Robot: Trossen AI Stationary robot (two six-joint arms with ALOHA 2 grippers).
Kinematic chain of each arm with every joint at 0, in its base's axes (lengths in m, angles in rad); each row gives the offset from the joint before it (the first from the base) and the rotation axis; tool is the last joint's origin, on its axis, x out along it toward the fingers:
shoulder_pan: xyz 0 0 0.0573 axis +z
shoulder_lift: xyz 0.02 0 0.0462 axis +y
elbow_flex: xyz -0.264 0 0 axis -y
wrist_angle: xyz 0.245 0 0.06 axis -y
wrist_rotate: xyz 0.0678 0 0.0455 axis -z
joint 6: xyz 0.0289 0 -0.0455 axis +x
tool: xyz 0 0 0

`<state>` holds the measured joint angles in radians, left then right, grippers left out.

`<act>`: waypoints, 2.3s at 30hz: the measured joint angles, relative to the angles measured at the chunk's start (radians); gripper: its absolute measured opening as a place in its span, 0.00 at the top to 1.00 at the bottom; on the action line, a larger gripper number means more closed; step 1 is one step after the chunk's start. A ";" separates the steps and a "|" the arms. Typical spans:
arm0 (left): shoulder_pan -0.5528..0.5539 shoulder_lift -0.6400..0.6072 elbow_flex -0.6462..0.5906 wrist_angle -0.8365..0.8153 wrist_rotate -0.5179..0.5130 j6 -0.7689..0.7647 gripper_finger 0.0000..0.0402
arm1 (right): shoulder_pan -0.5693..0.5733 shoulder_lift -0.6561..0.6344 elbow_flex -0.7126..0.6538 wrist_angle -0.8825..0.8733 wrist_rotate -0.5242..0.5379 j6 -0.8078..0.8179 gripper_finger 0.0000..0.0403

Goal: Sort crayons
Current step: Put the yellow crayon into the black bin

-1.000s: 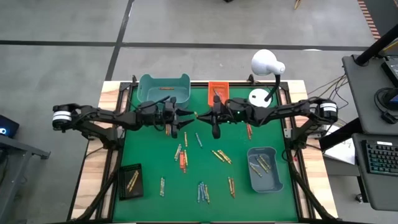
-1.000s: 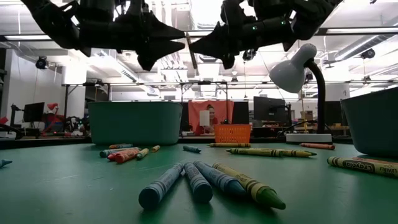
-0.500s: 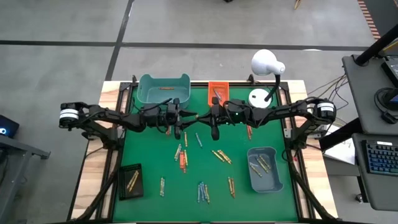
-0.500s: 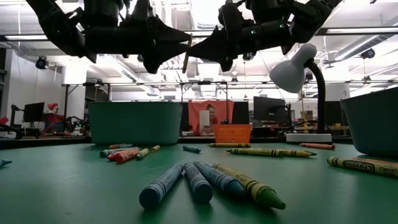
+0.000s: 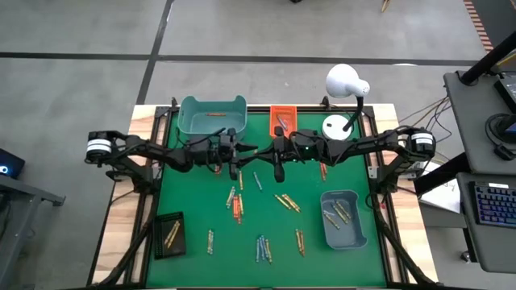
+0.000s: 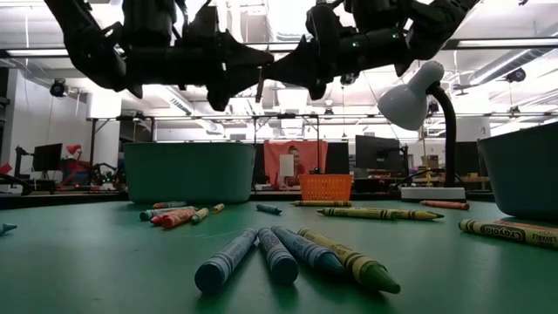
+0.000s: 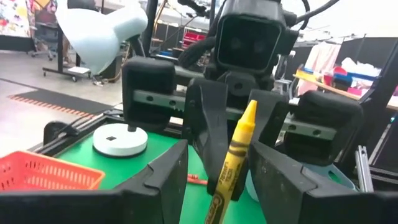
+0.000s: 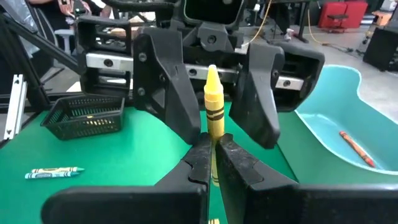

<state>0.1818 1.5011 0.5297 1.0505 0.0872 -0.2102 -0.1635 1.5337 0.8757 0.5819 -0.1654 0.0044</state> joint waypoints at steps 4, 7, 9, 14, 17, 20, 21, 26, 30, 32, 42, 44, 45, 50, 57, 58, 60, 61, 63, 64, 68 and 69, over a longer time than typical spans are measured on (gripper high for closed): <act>0.000 0.013 0.000 0.051 0.000 0.000 0.68 | 0.000 0.000 0.000 0.000 0.000 0.002 0.97; 0.000 0.013 0.000 0.049 0.001 0.000 0.79 | 0.000 0.000 0.000 -0.002 0.001 0.002 0.97; 0.000 0.013 0.000 0.050 0.001 -0.001 0.88 | 0.000 0.000 0.000 -0.002 0.001 0.002 0.97; 0.000 0.011 0.000 0.045 0.004 -0.029 0.97 | 0.000 0.000 0.000 -0.002 -0.001 0.063 0.97; 0.000 -0.004 0.000 0.028 0.029 -0.056 0.97 | 0.000 -0.009 0.000 -0.006 -0.004 0.119 0.97; 0.000 -0.038 0.000 -0.011 0.059 -0.072 0.99 | 0.005 -0.030 0.000 -0.025 -0.007 0.135 0.97; -0.001 -0.056 0.000 -0.037 0.061 -0.073 0.99 | 0.005 -0.039 0.000 -0.038 -0.008 0.138 0.97; -0.014 -0.161 0.003 -0.190 0.062 -0.095 0.99 | 0.004 -0.069 0.000 -0.087 -0.007 0.145 0.97; -0.059 -0.256 0.038 -0.409 0.062 -0.150 0.99 | 0.004 -0.101 0.000 -0.139 -0.008 0.142 0.97; -0.093 -0.296 0.071 -0.577 0.062 -0.189 1.00 | 0.004 -0.108 0.000 -0.170 -0.008 0.140 0.97; -0.351 -0.328 0.485 -2.016 -0.023 -0.636 1.00 | 0.004 -0.113 0.000 -0.249 -0.007 0.134 0.97; -0.441 -0.312 0.545 -2.216 -0.023 -0.765 1.00 | 0.004 -0.113 0.000 -0.256 -0.008 0.134 0.97; -0.487 -0.305 0.562 -2.274 -0.024 -0.837 1.00 | 0.004 -0.113 0.000 -0.261 -0.008 0.134 0.97; -0.697 -0.305 0.550 -2.287 -0.025 -1.235 1.00 | 0.004 -0.112 0.000 -0.285 -0.008 0.134 0.97; -0.923 -0.274 0.481 -2.270 -0.026 -1.729 1.00 | 0.004 -0.112 0.000 -0.293 -0.008 0.128 0.97; -0.948 -0.265 0.470 -2.271 -0.026 -1.778 1.00 | 0.004 -0.112 0.000 -0.296 -0.008 0.128 0.97; -0.988 -0.243 0.451 -2.271 -0.025 -1.846 0.99 | 0.004 -0.111 0.000 -0.296 -0.008 0.126 0.97; -1.002 -0.235 0.442 -2.271 -0.025 -1.875 0.98 | 0.004 -0.111 0.000 -0.296 -0.008 0.126 0.97; -1.015 -0.218 0.426 -2.272 -0.025 -1.914 0.96 | 0.004 -0.111 0.000 -0.295 -0.009 0.124 0.97; -1.017 -0.210 0.419 -2.272 -0.025 -1.920 0.94 | 0.004 -0.111 0.000 -0.295 -0.009 0.124 0.97; -1.016 -0.181 0.393 -2.271 -0.026 -1.906 0.87 | 0.004 -0.111 0.000 -0.295 -0.011 0.123 0.97; -1.017 -0.175 0.389 -2.271 -0.025 -1.900 0.85 | 0.004 -0.111 0.000 -0.295 -0.011 0.122 0.97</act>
<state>-0.8349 1.3261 0.9186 -1.2203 0.0620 -2.1104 -0.1593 1.4227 0.8757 0.2871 -0.1761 0.1265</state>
